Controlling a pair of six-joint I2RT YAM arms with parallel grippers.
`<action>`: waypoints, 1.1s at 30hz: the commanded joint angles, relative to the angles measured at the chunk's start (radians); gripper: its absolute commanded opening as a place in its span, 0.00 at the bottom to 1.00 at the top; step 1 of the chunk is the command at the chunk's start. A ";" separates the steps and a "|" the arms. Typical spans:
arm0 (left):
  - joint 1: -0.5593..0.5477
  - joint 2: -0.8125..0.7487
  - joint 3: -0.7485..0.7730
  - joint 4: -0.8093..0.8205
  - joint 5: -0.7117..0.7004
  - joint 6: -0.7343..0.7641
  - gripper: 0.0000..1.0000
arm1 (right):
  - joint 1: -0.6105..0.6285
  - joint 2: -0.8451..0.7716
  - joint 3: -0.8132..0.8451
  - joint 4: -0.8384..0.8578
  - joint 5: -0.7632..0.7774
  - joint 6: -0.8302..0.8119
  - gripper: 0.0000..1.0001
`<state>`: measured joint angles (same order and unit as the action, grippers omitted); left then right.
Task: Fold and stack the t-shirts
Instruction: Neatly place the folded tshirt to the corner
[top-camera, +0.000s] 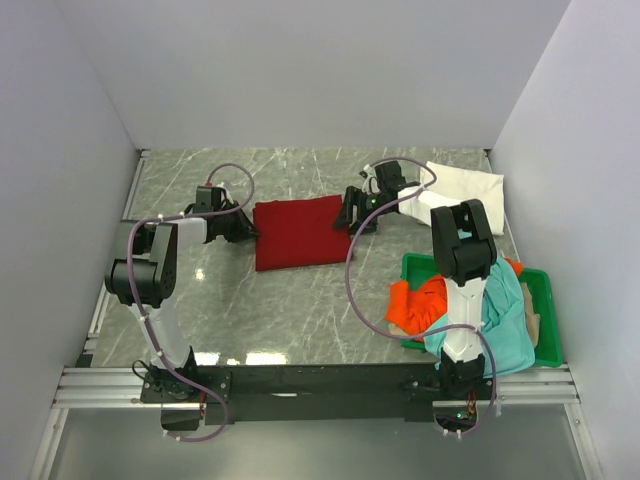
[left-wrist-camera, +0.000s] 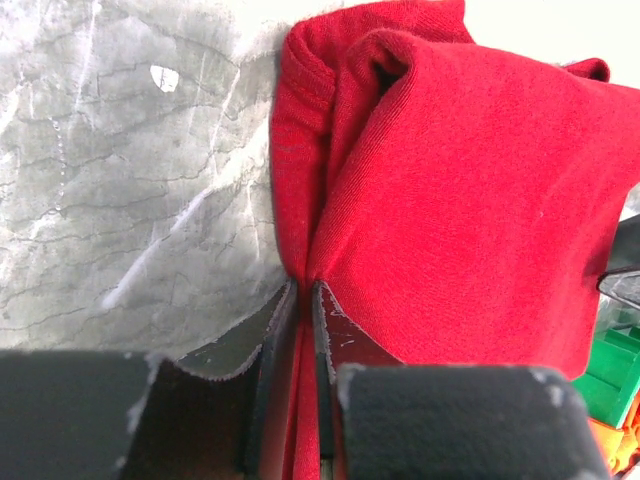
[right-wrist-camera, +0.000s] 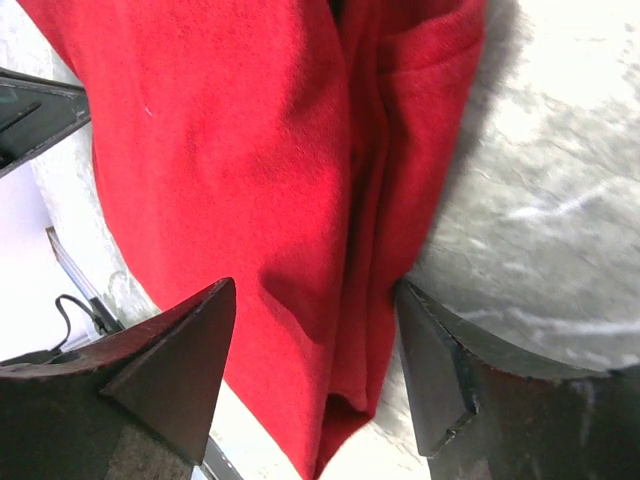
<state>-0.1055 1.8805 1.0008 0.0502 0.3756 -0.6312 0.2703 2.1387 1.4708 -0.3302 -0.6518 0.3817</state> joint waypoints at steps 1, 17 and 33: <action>-0.005 0.043 -0.039 -0.058 -0.001 0.022 0.18 | 0.032 0.082 -0.001 -0.043 0.083 -0.018 0.71; -0.008 0.008 -0.030 -0.032 0.034 0.001 0.38 | 0.086 0.060 0.095 -0.141 0.245 -0.015 0.00; -0.008 -0.103 0.001 -0.107 0.022 -0.001 0.55 | 0.033 0.009 0.361 -0.539 0.730 -0.311 0.00</action>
<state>-0.1127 1.8217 0.9936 -0.0357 0.4107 -0.6472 0.3275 2.1941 1.7786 -0.7551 -0.1131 0.1673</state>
